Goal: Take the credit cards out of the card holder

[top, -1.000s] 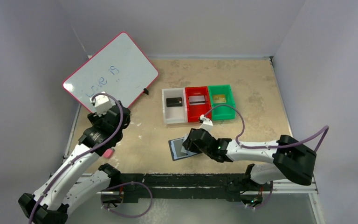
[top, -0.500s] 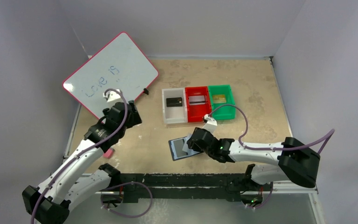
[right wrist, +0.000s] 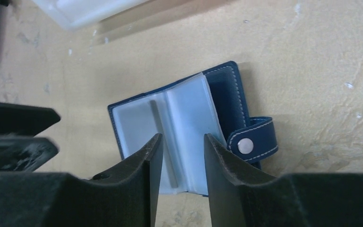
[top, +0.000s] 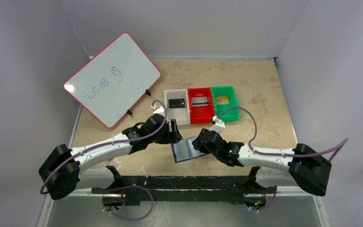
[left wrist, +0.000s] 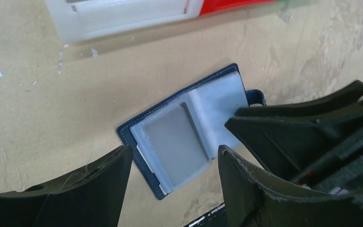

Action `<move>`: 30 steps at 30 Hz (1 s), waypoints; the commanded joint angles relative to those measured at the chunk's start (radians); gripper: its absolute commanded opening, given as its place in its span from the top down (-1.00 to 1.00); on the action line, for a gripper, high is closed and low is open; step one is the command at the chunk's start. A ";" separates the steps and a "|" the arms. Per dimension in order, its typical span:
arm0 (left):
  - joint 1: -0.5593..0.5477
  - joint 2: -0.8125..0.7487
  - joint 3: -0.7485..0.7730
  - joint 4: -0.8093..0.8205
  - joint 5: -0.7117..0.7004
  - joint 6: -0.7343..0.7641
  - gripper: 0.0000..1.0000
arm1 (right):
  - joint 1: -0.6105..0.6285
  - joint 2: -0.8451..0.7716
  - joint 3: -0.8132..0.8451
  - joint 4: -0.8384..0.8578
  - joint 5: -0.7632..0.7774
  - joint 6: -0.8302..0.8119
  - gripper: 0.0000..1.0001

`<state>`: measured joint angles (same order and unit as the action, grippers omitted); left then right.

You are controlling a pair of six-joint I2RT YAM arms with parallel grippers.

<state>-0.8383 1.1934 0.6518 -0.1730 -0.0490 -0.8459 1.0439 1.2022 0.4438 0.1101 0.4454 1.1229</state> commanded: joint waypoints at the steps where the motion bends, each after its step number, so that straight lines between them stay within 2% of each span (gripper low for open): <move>1: -0.021 -0.039 0.015 0.042 -0.208 -0.116 -0.32 | -0.004 -0.029 0.008 0.104 -0.041 -0.119 0.14; 7: -0.022 -0.197 -0.032 -0.107 -0.462 -0.251 -0.32 | 0.016 0.045 0.082 0.103 -0.060 -0.276 0.01; 13: -0.022 -0.280 -0.010 -0.296 -0.591 -0.273 -0.33 | 0.145 0.183 0.243 -0.033 0.075 -0.308 -0.19; 20: -0.020 -0.305 -0.005 -0.350 -0.591 -0.276 -0.34 | 0.205 0.374 0.408 -0.236 0.172 -0.223 -0.26; 30: -0.022 -0.314 -0.001 -0.364 -0.575 -0.270 -0.34 | 0.219 0.378 0.395 -0.236 0.147 -0.200 -0.28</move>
<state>-0.8589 0.8989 0.6273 -0.5373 -0.6037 -1.1080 1.2568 1.6089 0.8322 -0.1101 0.5747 0.8913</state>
